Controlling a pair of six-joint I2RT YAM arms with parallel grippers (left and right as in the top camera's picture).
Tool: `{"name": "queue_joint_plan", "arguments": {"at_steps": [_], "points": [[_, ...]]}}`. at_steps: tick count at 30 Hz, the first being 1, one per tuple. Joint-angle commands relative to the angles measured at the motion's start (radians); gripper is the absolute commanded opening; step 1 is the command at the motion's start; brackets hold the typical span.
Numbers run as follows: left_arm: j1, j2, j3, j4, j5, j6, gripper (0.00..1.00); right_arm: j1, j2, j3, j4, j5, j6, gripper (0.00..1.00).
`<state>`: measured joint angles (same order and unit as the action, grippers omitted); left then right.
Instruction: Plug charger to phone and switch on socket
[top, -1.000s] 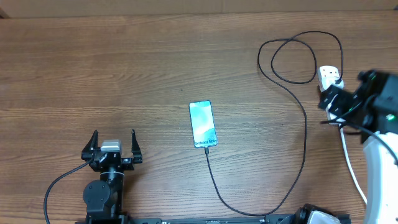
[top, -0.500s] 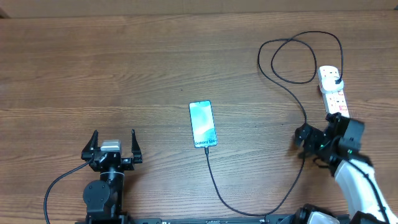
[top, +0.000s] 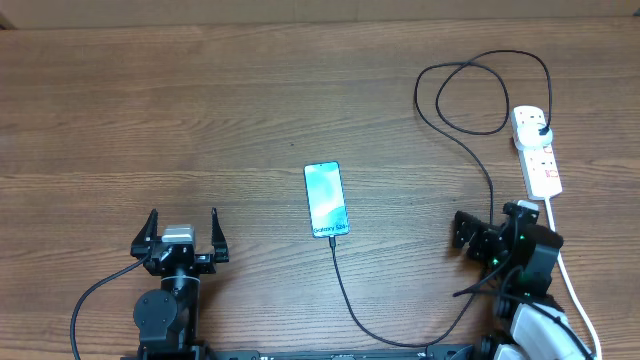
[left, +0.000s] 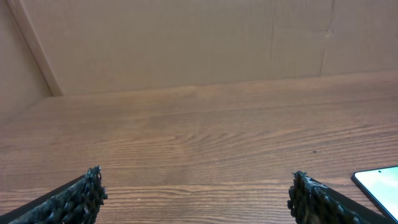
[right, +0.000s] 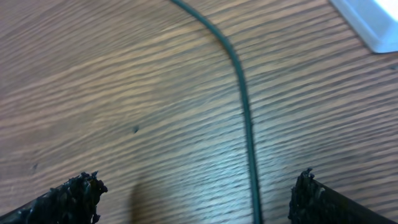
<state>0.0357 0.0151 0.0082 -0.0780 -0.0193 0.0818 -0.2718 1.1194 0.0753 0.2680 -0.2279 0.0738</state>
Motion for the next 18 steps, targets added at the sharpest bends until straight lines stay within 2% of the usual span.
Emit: {"name": "queue_joint_plan", "arguments": {"at_steps": [1,6,18], "points": [[0.010,-0.011,-0.004,0.002,0.005,0.016,1.00,0.031,-0.026,-0.031,0.008,0.013,0.003,1.00],[0.010,-0.011,-0.004,0.002,0.005,0.016,1.00,0.073,-0.076,-0.069,-0.003,0.019,0.003,1.00],[0.010,-0.011,-0.004,0.002,0.005,0.016,1.00,0.153,-0.343,-0.068,-0.309,0.070,0.004,1.00]]}}
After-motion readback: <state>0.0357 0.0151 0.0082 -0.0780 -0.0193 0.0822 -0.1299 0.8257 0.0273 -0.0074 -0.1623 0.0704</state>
